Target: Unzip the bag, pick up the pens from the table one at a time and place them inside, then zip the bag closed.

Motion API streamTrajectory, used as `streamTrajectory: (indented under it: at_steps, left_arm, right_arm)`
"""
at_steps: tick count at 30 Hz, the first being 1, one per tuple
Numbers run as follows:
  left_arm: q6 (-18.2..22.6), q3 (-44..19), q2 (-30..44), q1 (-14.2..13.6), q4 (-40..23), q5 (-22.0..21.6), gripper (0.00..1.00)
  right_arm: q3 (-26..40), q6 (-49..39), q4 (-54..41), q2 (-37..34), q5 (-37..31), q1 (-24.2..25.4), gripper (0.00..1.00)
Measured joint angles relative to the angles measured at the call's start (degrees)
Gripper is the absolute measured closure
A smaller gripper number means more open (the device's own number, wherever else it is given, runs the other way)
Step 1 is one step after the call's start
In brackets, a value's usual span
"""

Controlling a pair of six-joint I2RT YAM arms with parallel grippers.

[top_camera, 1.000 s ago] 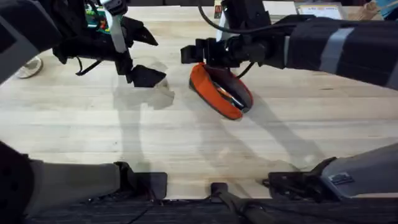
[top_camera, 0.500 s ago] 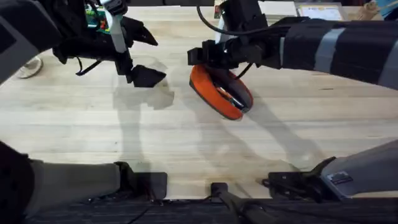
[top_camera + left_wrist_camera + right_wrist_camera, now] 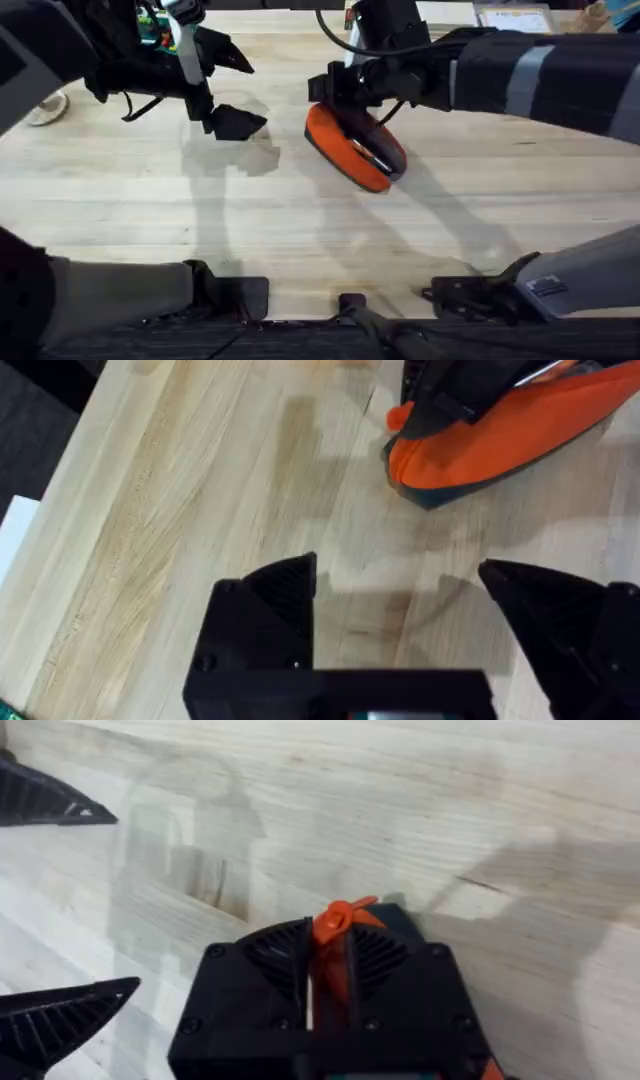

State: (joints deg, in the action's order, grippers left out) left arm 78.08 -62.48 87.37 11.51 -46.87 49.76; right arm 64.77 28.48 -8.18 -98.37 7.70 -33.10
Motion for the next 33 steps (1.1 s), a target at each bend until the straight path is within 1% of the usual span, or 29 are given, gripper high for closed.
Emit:
streamTrajectory:
  at_steps: [3, 4, 5, 12, 21, 29, 32, 33]
  left_arm:
    - [0.0, 0.0, 0.0, 0.0, 0.0, 0.0, 0.007]
    - [0.0, 0.0, 0.0, 0.0, 0.0, 0.0, 0.007]
    - [0.0, 0.0, 0.0, 0.0, 0.0, 0.0, 0.007]
    - [0.0, 0.0, 0.0, 0.0, 0.0, 0.02, 0.007]
    - [-0.02, 0.0, 0.0, 0.0, -0.15, 0.42, 0.007]
    - [-0.02, 0.0, 0.0, 0.0, -0.15, 4.75, 0.008]
    - [-0.02, 0.0, 0.0, -0.02, -0.26, 5.56, 0.007]
    - [-0.02, 0.0, 0.71, -0.52, -0.5, 6.87, 0.007]
  right_arm:
    - [0.01, 0.0, 0.52, 0.0, 0.02, 0.0, 0.874]
    - [0.01, 0.02, 0.55, 0.0, 0.02, 0.0, 0.954]
    - [0.02, 0.03, 0.6, 0.0, 0.04, 0.0, 0.962]
    - [0.0, -0.65, 0.55, 0.92, 0.02, 0.0, 0.968]
    - [0.0, -4.47, -2.34, 5.72, -0.43, 0.0, 0.969]
    - [0.0, -4.98, -3.53, 6.86, -0.44, -0.27, 0.969]
    - [0.0, -5.83, -3.68, 6.88, -0.48, -1.19, 0.969]
    - [0.0, -6.59, -3.9, 6.91, -0.46, -2.46, 0.969]
